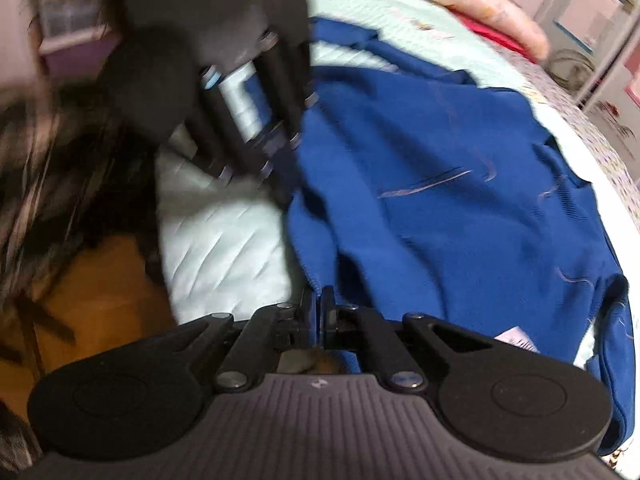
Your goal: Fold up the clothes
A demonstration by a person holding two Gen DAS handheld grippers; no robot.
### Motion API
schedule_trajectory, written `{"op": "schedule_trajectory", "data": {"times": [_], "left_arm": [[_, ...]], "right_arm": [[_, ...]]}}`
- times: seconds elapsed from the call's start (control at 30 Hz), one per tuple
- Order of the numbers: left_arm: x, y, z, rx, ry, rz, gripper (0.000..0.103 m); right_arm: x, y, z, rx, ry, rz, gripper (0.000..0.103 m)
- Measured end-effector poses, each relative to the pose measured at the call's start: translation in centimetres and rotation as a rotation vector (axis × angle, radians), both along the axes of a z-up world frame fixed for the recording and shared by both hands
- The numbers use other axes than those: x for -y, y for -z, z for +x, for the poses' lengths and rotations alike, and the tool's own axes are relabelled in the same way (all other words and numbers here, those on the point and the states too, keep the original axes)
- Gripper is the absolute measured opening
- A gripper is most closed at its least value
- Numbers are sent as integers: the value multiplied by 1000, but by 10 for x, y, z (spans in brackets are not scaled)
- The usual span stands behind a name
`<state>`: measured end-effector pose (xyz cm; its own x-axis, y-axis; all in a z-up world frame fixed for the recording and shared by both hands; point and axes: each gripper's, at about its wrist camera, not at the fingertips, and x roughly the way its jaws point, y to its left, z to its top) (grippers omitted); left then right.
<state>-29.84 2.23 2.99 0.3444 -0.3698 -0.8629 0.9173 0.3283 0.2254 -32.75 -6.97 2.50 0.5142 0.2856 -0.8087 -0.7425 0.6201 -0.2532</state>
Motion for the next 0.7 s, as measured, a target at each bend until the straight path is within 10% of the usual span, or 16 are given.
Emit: {"op": "schedule_trajectory", "data": {"times": [0.7], "left_arm": [[1, 6, -3, 42, -30, 2, 0]], "right_arm": [[21, 2, -18, -4, 162, 155, 11]]}}
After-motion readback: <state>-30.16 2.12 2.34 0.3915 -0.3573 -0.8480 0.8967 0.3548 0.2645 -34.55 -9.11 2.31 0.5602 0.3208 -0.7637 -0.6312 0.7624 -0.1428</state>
